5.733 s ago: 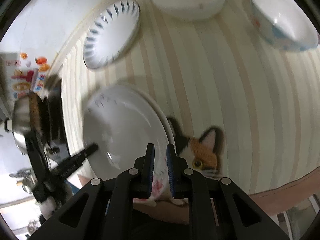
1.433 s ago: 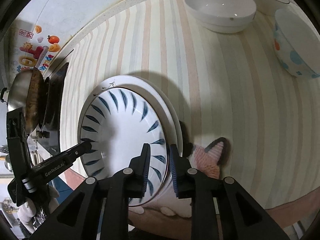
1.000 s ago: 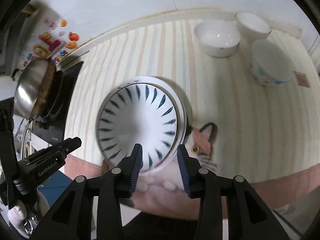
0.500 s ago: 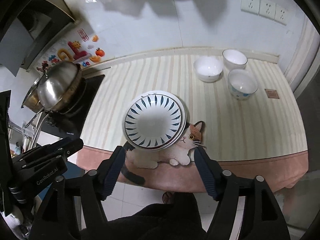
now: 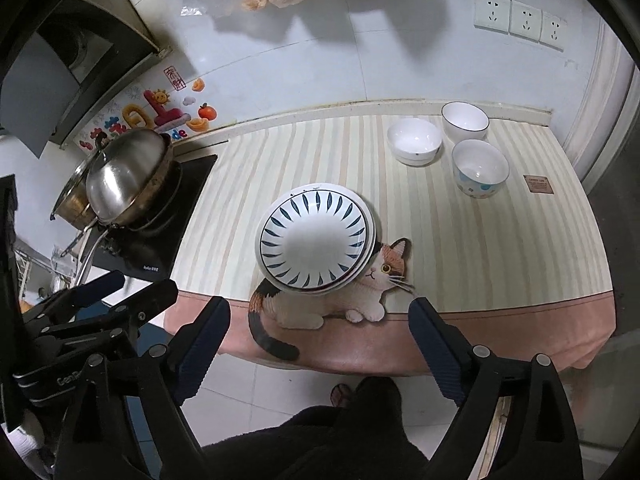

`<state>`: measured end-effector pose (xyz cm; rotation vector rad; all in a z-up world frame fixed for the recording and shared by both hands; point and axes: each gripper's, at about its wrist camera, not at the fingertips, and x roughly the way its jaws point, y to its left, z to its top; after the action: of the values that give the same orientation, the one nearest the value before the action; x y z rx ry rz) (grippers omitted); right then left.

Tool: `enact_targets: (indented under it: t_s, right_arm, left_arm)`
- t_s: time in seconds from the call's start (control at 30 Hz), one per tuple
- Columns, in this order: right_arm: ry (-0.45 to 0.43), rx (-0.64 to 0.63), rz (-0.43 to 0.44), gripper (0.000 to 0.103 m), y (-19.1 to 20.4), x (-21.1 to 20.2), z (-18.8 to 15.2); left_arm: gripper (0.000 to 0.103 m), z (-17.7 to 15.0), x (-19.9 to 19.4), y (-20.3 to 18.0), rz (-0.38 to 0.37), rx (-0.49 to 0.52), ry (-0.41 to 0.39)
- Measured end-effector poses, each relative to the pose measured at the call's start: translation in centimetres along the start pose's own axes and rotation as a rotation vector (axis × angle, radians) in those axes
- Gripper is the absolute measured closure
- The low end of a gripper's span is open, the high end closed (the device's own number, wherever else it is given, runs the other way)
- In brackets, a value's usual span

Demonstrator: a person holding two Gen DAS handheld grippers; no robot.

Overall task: Organize plates and bowls
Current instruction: 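Open both tools and lift them away from the plate stack, then grasp a white bowl rim with the left tool while the right tool grasps another bowl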

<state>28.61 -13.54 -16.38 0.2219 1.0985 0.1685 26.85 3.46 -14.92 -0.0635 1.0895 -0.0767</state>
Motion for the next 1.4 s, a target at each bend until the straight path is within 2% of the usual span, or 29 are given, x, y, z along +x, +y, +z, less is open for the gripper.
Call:
enact_targets:
  t_s: [0.1, 0.27, 0.4, 0.53, 0.6, 0.63, 0.7, 0.73, 0.87, 0.97, 1.1, 1.13, 1.23, 1.4]
  right_arm:
    - [0.002, 0.023, 0.025, 0.009, -1.7, 0.8, 1.3]
    - [0.02, 0.098, 0.095, 0.009, -6.7, 3.7, 5.5]
    - [0.031, 0.145, 0.115, 0.009, -12.0, 7.5, 10.9]
    - [0.048, 0.165, 0.089, 0.009, -17.5, 12.6, 17.2]
    - [0.074, 0.182, 0.096, 0.013, -20.2, 15.9, 20.4]
    - [0.092, 0.183, 0.095, 0.017, -21.1, 17.3, 21.6]
    - [0.135, 0.171, 0.084, 0.029, -22.9, 20.7, 23.9]
    - [0.159, 0.163, 0.078, 0.035, -23.7, 22.4, 24.9]
    - [0.239, 0.135, 0.073, 0.052, -25.4, 28.5, 27.7]
    - [0.295, 0.117, 0.072, 0.067, -26.0, 31.9, 28.7]
    - [0.361, 0.088, 0.069, 0.083, -25.8, 35.0, 28.8]
    - [0.37, 0.081, 0.052, 0.09, -25.9, 35.6, 28.8]
    - [0.368, 0.091, 0.036, 0.093, -26.1, 36.3, 28.7]
    - [0.366, 0.087, 0.036, 0.093, -25.3, 35.7, 28.3]
  left_arm:
    - [0.015, 1.4, 1.2, -0.6, 0.009, -0.017, -0.005]
    - [0.015, 6.5, 5.8, -2.8, 0.002, -0.05, 0.012]
    - [0.015, 11.8, 10.8, -5.1, -0.031, -0.07, 0.048]
    - [0.015, 17.4, 18.2, -8.0, -0.05, -0.091, 0.125]
    - [0.023, 19.4, 21.4, -9.0, -0.058, -0.095, 0.161]
    - [0.026, 20.5, 23.6, -9.6, -0.056, -0.099, 0.188]
    - [0.043, 21.9, 27.2, -10.4, -0.072, -0.112, 0.24]
    - [0.047, 22.4, 29.0, -10.8, -0.068, -0.114, 0.267]
    - [0.054, 23.7, 34.3, -12.4, -0.074, -0.11, 0.34]
    - [0.065, 23.9, 37.2, -13.4, -0.077, -0.088, 0.395]
    - [0.088, 24.0, 39.7, -14.2, -0.097, -0.069, 0.439]
    - [0.09, 23.9, 39.9, -14.3, -0.103, -0.066, 0.442]
    - [0.09, 23.8, 39.6, -14.5, -0.094, -0.056, 0.426]
    - [0.09, 23.4, 38.0, -14.2, -0.077, -0.045, 0.416]
